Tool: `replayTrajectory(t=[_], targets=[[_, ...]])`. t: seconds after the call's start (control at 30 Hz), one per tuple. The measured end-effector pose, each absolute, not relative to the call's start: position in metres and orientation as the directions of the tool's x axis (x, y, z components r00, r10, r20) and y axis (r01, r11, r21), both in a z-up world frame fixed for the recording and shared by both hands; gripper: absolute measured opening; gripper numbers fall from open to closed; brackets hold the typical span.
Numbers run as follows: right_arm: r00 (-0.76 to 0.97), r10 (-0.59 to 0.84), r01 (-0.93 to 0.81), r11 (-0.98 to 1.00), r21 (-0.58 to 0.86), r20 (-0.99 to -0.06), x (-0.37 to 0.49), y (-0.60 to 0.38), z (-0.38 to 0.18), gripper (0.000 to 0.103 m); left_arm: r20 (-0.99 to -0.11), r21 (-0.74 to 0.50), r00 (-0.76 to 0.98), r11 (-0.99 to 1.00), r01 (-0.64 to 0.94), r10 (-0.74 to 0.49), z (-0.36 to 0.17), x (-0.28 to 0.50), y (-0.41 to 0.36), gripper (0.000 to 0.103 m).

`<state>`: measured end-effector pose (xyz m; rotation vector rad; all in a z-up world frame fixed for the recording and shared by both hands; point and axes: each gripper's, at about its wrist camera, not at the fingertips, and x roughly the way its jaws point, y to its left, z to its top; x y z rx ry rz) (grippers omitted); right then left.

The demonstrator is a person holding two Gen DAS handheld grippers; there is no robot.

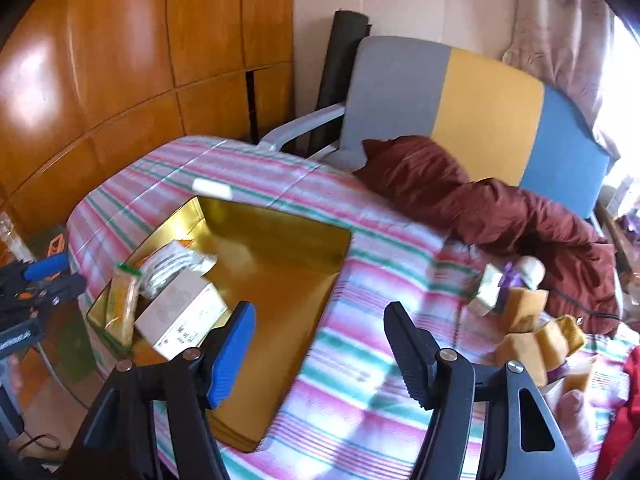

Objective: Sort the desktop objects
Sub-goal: 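Reach both tools to the pile and grasp the green-labelled box with the left tool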

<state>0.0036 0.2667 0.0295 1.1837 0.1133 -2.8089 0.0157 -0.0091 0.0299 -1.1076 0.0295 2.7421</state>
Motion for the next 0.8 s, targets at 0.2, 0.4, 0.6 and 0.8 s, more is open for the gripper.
replayTrajectory(t=[0.2, 0.4, 0.6, 0.8], targets=[[-0.707, -0.004, 0.060, -0.997, -0.054, -0.707, 0.022, 0.300, 0.037, 0.070, -0.688, -0.073, -0.698, -0.976, -0.206, 0.199, 0.031, 0.016, 0.007, 0.062], [-0.716, 0.107, -0.102, -0.994, -0.048, -0.690, 0.045, 0.378, 0.037, 0.071, -0.698, -0.081, -0.683, -0.971, -0.226, 0.217, 0.033, 0.004, 0.024, 0.062], [-0.695, 0.214, -0.349, -0.935, 0.062, -0.686, 0.061, 0.479, 0.017, 0.071, -0.707, -0.090, -0.664, -0.962, -0.256, 0.243, 0.038, -0.010, 0.046, 0.062], [-0.699, 0.205, -0.517, -0.807, 0.286, -0.685, 0.079, 0.546, 0.009, 0.071, -0.697, -0.075, -0.648, -0.930, -0.359, 0.306, 0.045, -0.015, 0.094, 0.062]])
